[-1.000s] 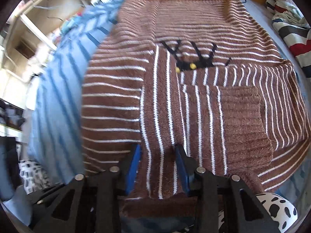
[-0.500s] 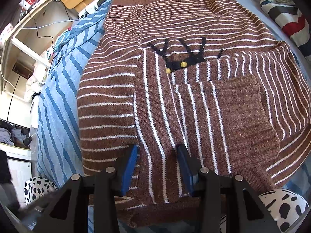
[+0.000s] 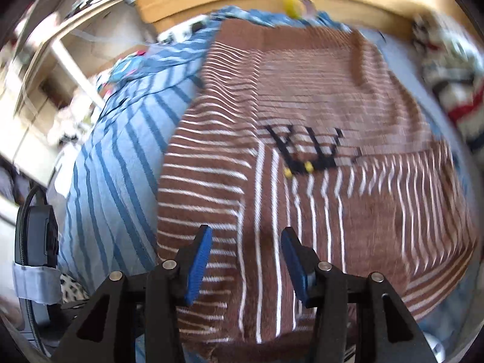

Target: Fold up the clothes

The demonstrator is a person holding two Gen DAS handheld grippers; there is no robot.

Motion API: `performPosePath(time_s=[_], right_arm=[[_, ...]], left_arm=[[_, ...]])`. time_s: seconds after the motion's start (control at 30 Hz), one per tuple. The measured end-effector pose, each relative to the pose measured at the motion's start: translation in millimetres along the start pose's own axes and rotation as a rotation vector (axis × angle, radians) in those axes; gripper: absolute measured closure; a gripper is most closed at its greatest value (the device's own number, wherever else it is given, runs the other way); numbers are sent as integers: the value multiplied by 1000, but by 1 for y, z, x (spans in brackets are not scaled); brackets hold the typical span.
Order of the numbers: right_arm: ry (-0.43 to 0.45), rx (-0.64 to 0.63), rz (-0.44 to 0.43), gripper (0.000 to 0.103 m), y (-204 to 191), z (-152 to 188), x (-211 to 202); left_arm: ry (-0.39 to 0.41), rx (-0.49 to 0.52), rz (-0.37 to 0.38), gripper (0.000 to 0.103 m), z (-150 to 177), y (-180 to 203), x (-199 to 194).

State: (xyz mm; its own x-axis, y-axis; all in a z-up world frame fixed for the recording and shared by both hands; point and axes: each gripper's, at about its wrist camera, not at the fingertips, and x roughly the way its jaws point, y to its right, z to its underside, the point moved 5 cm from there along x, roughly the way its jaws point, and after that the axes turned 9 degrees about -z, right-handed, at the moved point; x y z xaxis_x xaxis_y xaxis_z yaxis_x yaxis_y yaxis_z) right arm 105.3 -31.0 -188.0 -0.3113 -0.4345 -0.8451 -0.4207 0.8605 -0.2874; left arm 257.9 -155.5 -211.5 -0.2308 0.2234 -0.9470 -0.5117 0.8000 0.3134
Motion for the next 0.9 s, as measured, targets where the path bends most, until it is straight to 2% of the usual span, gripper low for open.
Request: performPosePath(time_s=[0.03,0.13,0.17,0.33,0.37,0.43,0.5,0.57,0.7,0.73,0.8,0.83,0.9], right_arm=[[-4,-31,10,48,-2,3,1],[-113,-6,68,46,5,-6,54],[-166,34,73,46,15,0,66],[-149,229,-92,46,43,2,62],[-142,253,-111,46,47,3,59],[-129,305,-156,46,52,1,56],[-106,332,-176,48,59,-4,49],[-82,317,-161,48,65,-15,42],[-56,254,-126,48,81,-54,28],[-54,229,-111,48,83,-66,25],[-50,186,-78,48,88,-92,20],[-47,166,-61,48,91,-105,18],[-29,137,-48,47,92,-135,25]], left_arm=[[-1,8,-5,89,1,1,0],[-15,43,-36,88,4,0,-9],[-14,30,-17,89,2,-2,-14],[52,-30,134,89,-25,-2,-50],[67,-20,133,89,-29,-1,-57],[94,19,102,89,-38,0,-70],[93,70,62,89,-46,5,-60],[16,119,-37,89,-43,7,-30],[-13,162,-134,89,-44,16,-27],[-16,162,-115,89,-45,19,-34],[-3,164,18,89,-48,25,-57],[19,167,47,89,-52,28,-67],[113,180,51,89,-68,35,-81]])
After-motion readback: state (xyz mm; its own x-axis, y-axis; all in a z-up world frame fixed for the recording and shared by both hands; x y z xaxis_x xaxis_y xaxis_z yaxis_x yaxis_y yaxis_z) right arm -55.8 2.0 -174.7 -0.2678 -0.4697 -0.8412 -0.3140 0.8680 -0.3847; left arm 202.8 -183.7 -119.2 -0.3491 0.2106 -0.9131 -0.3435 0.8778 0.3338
